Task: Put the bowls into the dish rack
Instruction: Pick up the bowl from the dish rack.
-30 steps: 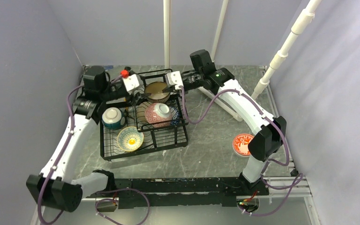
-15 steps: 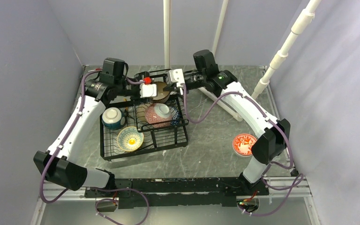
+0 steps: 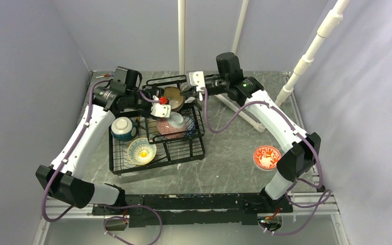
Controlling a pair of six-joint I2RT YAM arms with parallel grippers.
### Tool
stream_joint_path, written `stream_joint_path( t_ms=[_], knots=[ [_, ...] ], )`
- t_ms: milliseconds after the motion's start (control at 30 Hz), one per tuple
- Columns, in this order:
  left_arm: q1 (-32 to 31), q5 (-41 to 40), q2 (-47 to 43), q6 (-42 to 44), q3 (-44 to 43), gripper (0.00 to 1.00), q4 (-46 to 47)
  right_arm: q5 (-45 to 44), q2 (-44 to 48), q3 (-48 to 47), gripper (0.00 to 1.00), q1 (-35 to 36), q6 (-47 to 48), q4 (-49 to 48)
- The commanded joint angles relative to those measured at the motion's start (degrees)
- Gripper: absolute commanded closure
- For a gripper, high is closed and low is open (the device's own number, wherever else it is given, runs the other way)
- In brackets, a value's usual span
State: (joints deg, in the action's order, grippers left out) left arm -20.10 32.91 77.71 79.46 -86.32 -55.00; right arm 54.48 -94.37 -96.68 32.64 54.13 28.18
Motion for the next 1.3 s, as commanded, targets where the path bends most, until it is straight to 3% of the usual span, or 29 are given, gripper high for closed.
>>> stream_joint_path(
  t_ms=[0,167,300,700,833,1067,1233,1267],
  knots=[
    [-0.12,2.1,-3.58,2.94,0.23,0.34,1.13,1.22,1.82,0.24,0.91,-0.21,-1.09,-2.48],
    [-0.18,2.49,-3.38,5.43,-1.0,0.37,-1.31,1.2,1.9,0.44,0.9,-0.3,-1.16,-2.52],
    [-0.57,1.68,-1.6,7.3,-1.41,0.46,-2.38,1.45,1.92,0.44,0.9,-0.3,-1.35,-2.56],
    [-4.51,-3.14,4.21,9.43,-3.92,0.47,-4.93,0.63,2.88,1.37,0.89,-0.55,-1.06,-2.43],
    [-5.35,-6.13,5.1,10.15,-3.19,0.59,-4.69,0.63,3.13,1.72,0.88,-0.72,-1.06,-2.41],
    [-5.57,-5.98,2.54,11.25,-1.48,0.97,-2.98,0.7,4.8,3.29,0.87,-0.87,-1.25,-3.78],
    [-5.57,-3.23,-1.86,7.55,1.25,0.97,3.92,0.73,5.99,4.84,0.82,-0.9,-3.53,-6.82],
    [-5.57,-3.09,-2.73,6.22,1.91,0.97,5.98,0.67,6.24,5.27,0.74,-0.96,-4.52,-7.52]
  ],
)
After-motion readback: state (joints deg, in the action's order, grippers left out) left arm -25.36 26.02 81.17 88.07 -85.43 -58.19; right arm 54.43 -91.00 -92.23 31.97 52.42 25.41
